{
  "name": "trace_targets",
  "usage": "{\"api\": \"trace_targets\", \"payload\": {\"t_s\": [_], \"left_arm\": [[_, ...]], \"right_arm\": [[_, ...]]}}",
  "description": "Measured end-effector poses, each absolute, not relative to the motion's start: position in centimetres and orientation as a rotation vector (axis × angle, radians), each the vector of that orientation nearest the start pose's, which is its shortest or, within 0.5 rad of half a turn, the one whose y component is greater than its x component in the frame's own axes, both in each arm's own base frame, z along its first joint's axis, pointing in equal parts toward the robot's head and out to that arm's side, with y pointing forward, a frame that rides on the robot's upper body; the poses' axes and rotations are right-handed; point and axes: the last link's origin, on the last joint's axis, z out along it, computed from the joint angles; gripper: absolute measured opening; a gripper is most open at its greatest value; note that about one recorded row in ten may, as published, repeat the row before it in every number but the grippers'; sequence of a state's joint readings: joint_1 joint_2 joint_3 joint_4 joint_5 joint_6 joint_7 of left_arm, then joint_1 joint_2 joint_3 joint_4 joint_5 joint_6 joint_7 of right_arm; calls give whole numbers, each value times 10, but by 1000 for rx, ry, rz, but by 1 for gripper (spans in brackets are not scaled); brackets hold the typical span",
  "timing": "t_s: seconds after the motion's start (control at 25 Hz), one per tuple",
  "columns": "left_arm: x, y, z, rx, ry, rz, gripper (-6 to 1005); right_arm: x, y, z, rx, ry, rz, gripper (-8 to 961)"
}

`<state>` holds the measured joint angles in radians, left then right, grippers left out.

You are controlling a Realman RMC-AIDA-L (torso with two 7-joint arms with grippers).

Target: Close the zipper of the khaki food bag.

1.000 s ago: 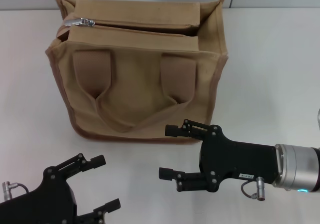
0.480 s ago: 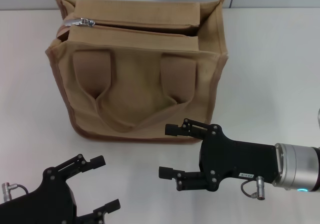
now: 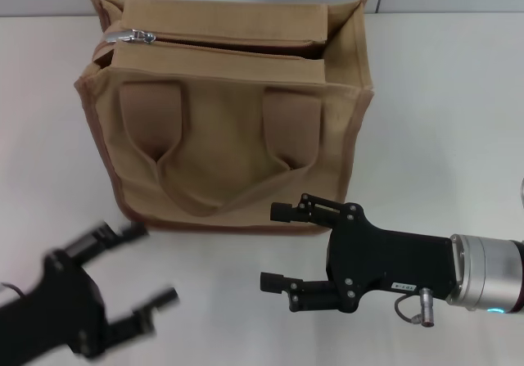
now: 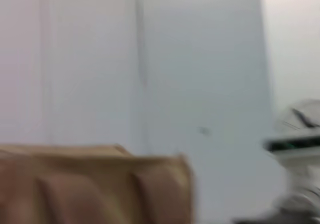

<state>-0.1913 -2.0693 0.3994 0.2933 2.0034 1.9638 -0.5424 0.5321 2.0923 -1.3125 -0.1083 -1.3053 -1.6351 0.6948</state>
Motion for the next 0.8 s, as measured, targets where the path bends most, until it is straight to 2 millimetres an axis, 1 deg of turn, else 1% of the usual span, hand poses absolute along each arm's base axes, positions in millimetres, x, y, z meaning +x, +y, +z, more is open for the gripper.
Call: {"api": "trace_targets", "payload": {"t_s": [0.24, 0.4, 0.52, 0.6, 0.72, 0.76, 0.8], "left_arm": [[-326, 177, 16, -2059, -277, -1173, 787], [-331, 184, 30, -1916, -275, -1156, 786], [-335, 196, 41, -1819, -266, -1132, 786], [-336, 208, 45, -1777, -267, -1112, 785], [-334, 227, 45, -1769, -277, -1087, 784], [-332, 238, 42, -1791, -281, -1073, 784], [-330, 245, 39, -1815, -283, -1061, 775]], "right_arm": [[239, 249, -87, -2785, 245, 1156, 846], [237, 252, -86, -2779, 237, 1160, 846], [236, 253, -85, -2768, 235, 1166, 846], [236, 255, -85, -2764, 231, 1167, 846], [235, 257, -84, -2759, 221, 1163, 846], [234, 258, -84, -2759, 218, 1163, 846], [234, 258, -84, -2757, 218, 1163, 846]]}}
